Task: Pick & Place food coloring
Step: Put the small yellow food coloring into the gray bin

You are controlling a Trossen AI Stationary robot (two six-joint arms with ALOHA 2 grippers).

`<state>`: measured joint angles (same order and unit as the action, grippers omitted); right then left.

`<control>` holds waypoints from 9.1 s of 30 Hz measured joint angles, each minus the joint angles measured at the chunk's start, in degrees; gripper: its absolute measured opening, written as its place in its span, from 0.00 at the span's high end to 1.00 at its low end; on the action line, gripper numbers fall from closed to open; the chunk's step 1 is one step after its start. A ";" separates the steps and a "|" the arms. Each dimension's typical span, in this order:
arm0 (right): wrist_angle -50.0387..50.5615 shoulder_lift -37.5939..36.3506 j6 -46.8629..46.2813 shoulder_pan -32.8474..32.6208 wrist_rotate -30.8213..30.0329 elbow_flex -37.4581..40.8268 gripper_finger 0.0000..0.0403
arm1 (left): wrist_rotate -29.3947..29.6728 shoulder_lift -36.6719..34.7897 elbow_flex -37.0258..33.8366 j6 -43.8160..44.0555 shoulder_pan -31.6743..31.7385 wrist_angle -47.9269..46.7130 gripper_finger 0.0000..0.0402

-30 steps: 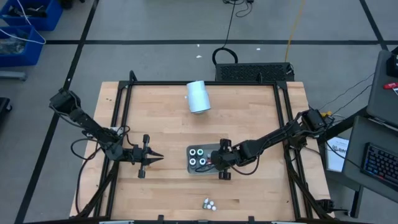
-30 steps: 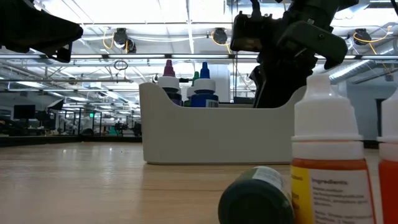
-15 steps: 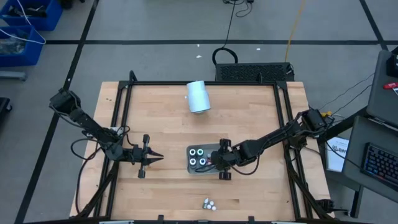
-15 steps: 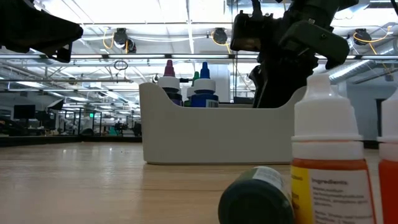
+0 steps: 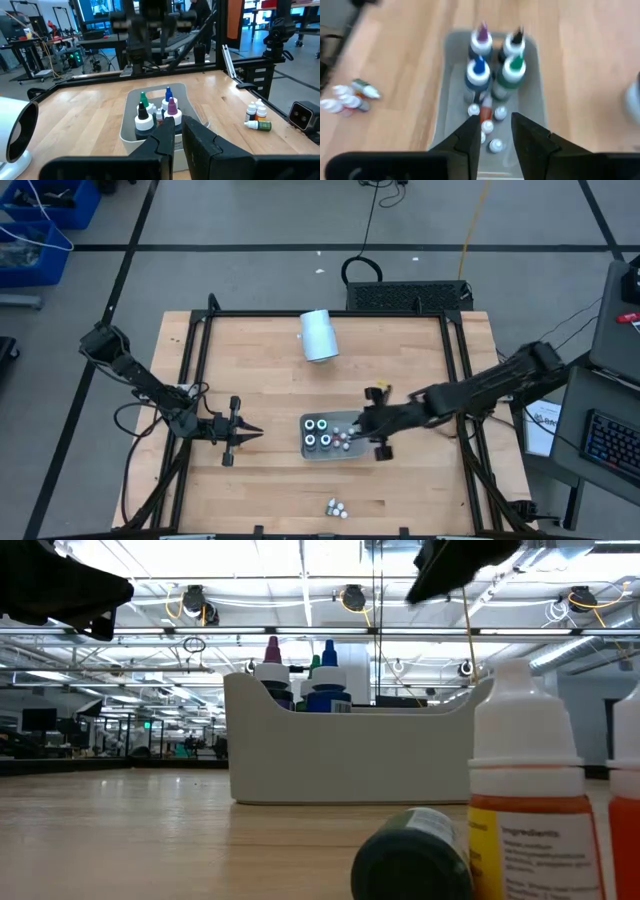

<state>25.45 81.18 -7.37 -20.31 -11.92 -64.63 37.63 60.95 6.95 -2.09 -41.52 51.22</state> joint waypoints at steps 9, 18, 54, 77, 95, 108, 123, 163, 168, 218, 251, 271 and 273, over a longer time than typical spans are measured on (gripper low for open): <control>-22.63 -27.81 14.80 3.79 17.56 23.67 0.98 | -0.07 0.00 0.02 0.92 -0.02 -0.09 0.90; -41.97 -49.61 11.09 8.70 24.15 46.80 1.00 | -0.04 -0.01 0.00 0.70 -0.02 -0.09 0.90; -46.93 -62.48 10.54 10.57 9.88 61.24 1.00 | -13.41 19.18 52.11 3.50 6.31 -57.58 0.90; -43.07 -61.78 9.06 10.57 8.98 61.32 1.00 | -32.57 77.90 125.84 -0.38 9.70 -94.42 0.64; -41.37 -61.76 9.54 10.57 8.98 61.32 1.00 | -37.82 82.64 124.73 1.77 10.79 -97.61 0.44; -40.94 -61.78 9.54 10.57 8.98 61.32 1.00 | -37.11 84.24 124.62 0.83 10.74 -97.74 0.44; -40.54 -61.78 9.54 10.56 8.98 61.32 1.00 | -37.38 84.28 122.97 0.97 10.74 -97.29 0.44; -39.16 -61.76 9.54 10.57 8.96 61.32 1.00 | -29.15 72.07 125.30 -3.77 10.24 -99.38 0.84; -38.75 -61.76 9.53 10.56 8.96 61.32 1.00 | -16.99 61.67 125.04 -2.04 8.47 -105.97 0.84; -38.83 -61.76 9.54 10.57 8.94 61.32 1.00 | -12.66 -27.26 2.84 4.10 10.72 -19.61 0.85; -38.67 -61.78 9.00 10.58 8.71 61.32 1.00 | -30.52 67.06 112.08 7.93 25.79 -102.48 0.85; -38.88 -61.78 12.78 10.58 8.50 61.32 1.00 | -36.18 73.99 115.79 7.96 30.48 -100.83 0.85; -38.92 -61.77 12.78 10.58 8.48 61.32 1.00 | -36.61 74.45 115.64 7.92 30.30 -101.37 0.85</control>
<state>-13.47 19.41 5.41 -9.73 -3.44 -3.31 1.02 135.39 122.58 5.84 -11.22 -50.15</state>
